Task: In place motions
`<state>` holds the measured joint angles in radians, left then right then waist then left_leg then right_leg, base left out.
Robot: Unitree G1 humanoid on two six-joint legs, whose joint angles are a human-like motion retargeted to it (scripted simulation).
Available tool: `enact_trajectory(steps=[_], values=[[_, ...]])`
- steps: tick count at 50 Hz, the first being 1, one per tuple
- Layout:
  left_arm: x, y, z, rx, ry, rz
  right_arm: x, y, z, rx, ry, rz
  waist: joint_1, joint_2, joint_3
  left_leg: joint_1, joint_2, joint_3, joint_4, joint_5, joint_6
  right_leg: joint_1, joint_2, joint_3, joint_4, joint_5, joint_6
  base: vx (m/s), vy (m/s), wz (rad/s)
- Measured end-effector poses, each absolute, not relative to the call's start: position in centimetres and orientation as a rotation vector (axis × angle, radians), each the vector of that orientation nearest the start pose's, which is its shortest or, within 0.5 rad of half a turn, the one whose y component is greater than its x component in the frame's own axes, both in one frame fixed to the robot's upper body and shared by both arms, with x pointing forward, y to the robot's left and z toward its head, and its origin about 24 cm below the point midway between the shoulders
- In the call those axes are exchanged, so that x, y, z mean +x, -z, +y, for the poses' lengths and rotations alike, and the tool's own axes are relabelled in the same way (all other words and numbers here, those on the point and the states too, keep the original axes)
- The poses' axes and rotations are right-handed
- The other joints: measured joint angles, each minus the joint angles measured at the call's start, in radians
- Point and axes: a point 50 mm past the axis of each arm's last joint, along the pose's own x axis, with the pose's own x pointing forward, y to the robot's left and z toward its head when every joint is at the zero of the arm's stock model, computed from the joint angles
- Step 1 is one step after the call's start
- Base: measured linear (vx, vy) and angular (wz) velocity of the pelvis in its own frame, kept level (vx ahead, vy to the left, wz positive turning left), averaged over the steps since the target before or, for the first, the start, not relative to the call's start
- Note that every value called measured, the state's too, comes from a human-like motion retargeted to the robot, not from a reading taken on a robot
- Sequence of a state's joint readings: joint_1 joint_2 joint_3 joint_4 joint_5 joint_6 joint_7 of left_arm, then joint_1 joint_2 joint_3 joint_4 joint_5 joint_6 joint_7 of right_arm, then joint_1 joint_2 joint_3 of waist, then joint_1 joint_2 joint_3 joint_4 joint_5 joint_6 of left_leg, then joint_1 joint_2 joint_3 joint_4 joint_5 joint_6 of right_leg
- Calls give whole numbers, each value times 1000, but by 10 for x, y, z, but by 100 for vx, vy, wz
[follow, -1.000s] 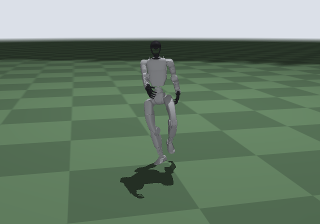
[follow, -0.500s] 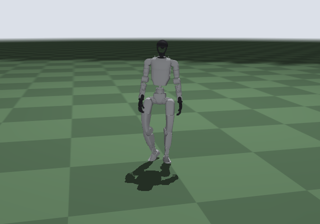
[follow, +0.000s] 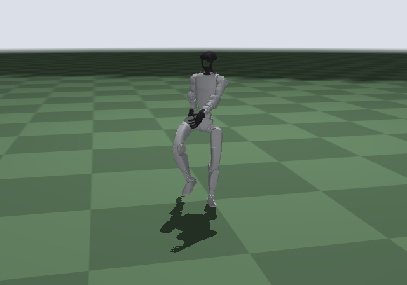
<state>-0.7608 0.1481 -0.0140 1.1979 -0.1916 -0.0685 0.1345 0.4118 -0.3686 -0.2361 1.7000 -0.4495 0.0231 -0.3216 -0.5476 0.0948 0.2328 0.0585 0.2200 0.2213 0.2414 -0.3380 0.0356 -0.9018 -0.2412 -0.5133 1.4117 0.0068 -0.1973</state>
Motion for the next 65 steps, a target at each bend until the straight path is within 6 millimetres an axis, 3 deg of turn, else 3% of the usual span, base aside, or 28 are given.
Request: enact_trajectory(steps=[5, 9, 15, 17, 20, 22, 25, 29, 32, 35, 37, 40, 42, 45, 49, 53, 58, 65], values=[[331, 27, 159, 21, -134, 488, -146, 127, -276, -685, 125, 1971, 94, 1, -110, 9, -51, 74, -69, 23, -11, 256, 28, 11, -169, 54, 47, 9, -2, -77], [302, 60, 165, 84, -112, 630, -92, 151, -264, -667, -30, 1825, 199, -21, -152, 42, -83, 163, -84, 13, -23, 493, 97, 60, -403, 96, 70, 6, -1, -95], [252, 103, 170, 70, -103, 822, -17, 168, -246, -643, -123, 1652, 293, -30, -245, 50, -140, 222, -117, 8, -45, 807, 211, 163, -915, 178, 107, 4, -6, -62], [230, 117, 173, 44, -118, 886, 13, 171, -234, -636, -175, 1584, 331, -51, -285, 47, -180, 239, -128, 8, -52, 889, 230, 196, -1087, 84, 165, 0, -11, -84], [195, 136, 183, 26, -154, 985, 60, 173, -206, -629, -271, 1462, 371, -77, -324, 54, -211, 281, -142, 9, -71, 957, 210, 132, -1257, -27, 164, -5, -15, -72], [170, 146, 193, 25, -184, 1054, 85, 172, -185, -626, -339, 1387, 381, -92, -336, 63, -209, 311, -137, 11, -87, 971, 210, 149, -1311, -43, 158, -6, -26, -47], [113, 164, 205, 4, -207, 1228, 129, 164, -153, -626, -437, 1261, 426, -108, -351, 48, -181, 349, -74, 19, -112, 982, 221, 186, -1372, -27, 139, -14, -30, -55], [28, 176, 216, -94, -267, 1473, 198, 136, -105, -575, -459, 1060, 473, -166, -278, -111, -67, 344, 369, 243, -67, 991, 174, 259, -1349, -23, 131, -27, -29, -41], [-39, 171, 223, -128, -286, 1666, 262, 91, -71, -475, -475, 840, 543, -168, -191, -327, 83, 272, 795, 369, 45, 1012, 200, 275, -1356, -9, 104, -37, -34, -54], [-107, 156, 226, -63, -196, 1908, 308, 44, -46, -402, -481, 671, 631, -163, -140, -506, 235, 239, 1110, 248, 61, 1031, 237, 297, -1365, 3, 74, -19, -27, -61], [-153, 138, 228, 7, -36, 2086, 337, 7, -39, -348, -455, 536, 738, -154, -117, -634, 287, 221, 1252, 191, 73, 1031, 256, 348, -1367, 14, 59, -13, -13, -125], [-210, 110, 226, 23, 127, 2275, 365, -39, -35, -281, -432, 367, 847, -163, -110, -819, 329, 227, 1395, 133, 100, 1031, 262, 409, -1377, 26, 41, -1, -8, -100], [-237, 93, 218, -37, 127, 2361, 377, -63, -37, -273, -412, 273, 901, -176, -102, -917, 336, 251, 1458, 98, 132, 1021, 249, 437, -1369, 27, 28, 3, 1, -68], [-261, 77, 206, -171, 1, 2432, 387, -84, -42, -288, -384, 190, 959, -198, -82, -1016, 335, 295, 1525, 40, 183, 1005, 220, 435, -1346, 26, 15, 2, 1, -29], [-256, 80, 207, -227, -129, 2394, 390, -90, -44, -270, -373, 162, 978, -226, -59, -1035, 309, 323, 1533, 27, 196, 994, 195, 408, -1332, 21, 13, -2, -4, 12], [-225, 101, 221, -153, -97, 2292, 386, -81, -44, -283, -379, 167, 946, -210, -88, -975, 316, 280, 1490, 41, 154, 991, 235, 372, -1364, 28, 12, -6, -6, 59], [-179, 125, 231, -100, -106, 2140, 368, -47, -44, -404, -393, 193, 820, -172, -199, -802, 272, 208, 1292, 100, 49, 966, 283, 279, -1408, 28, 27, 0, 4, 109], [-115, 150, 242, -25, -131, 1927, 332, 9, -46, -479, -468, 328, 652, -180, -291, -396, 26, 208, 693, 198, -29, 966, 233, 193, -1416, 0, 81, 11, 7, 80]])
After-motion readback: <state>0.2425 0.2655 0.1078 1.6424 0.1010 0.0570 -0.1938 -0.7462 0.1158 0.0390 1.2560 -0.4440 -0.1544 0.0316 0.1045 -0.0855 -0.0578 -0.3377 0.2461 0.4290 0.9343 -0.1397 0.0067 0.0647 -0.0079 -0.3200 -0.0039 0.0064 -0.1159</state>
